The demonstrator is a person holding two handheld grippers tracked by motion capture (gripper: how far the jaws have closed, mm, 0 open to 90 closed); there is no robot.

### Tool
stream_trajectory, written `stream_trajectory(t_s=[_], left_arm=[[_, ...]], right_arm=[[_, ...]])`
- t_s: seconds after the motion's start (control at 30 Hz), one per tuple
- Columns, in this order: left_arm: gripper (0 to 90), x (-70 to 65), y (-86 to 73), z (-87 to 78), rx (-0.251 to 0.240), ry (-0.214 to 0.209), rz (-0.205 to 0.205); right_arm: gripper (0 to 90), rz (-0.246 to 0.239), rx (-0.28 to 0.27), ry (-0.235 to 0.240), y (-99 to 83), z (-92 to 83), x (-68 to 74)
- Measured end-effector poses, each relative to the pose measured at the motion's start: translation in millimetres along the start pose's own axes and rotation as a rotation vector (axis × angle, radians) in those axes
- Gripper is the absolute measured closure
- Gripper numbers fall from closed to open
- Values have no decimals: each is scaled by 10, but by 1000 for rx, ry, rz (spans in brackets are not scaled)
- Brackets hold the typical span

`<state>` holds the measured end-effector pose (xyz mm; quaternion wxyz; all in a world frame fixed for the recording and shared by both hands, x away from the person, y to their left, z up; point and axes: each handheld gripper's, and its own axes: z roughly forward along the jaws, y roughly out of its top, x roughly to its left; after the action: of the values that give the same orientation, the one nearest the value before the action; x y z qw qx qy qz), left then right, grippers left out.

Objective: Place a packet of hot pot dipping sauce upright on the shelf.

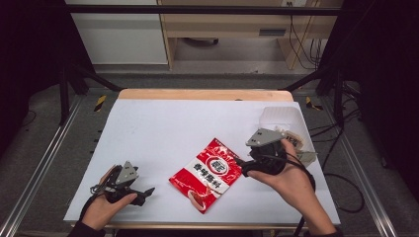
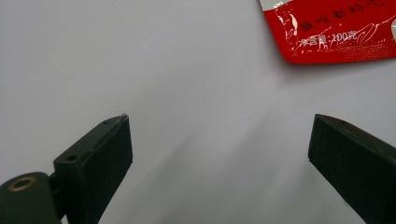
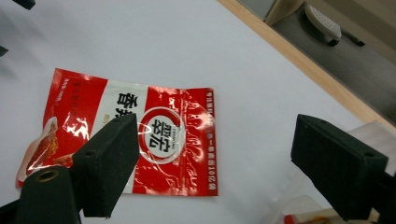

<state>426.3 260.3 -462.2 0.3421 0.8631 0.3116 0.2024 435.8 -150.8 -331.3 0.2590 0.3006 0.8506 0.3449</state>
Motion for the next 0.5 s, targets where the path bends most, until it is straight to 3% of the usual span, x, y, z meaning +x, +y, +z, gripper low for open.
stream_trajectory(t_s=[0.2, 0.5], left_arm=[[62, -39, 32, 32, 2, 3, 14], [71, -94, 76, 85, 3, 7, 26]], right_arm=[[143, 61, -13, 24, -131, 244, 140], [120, 165, 6, 50, -350, 605, 216]])
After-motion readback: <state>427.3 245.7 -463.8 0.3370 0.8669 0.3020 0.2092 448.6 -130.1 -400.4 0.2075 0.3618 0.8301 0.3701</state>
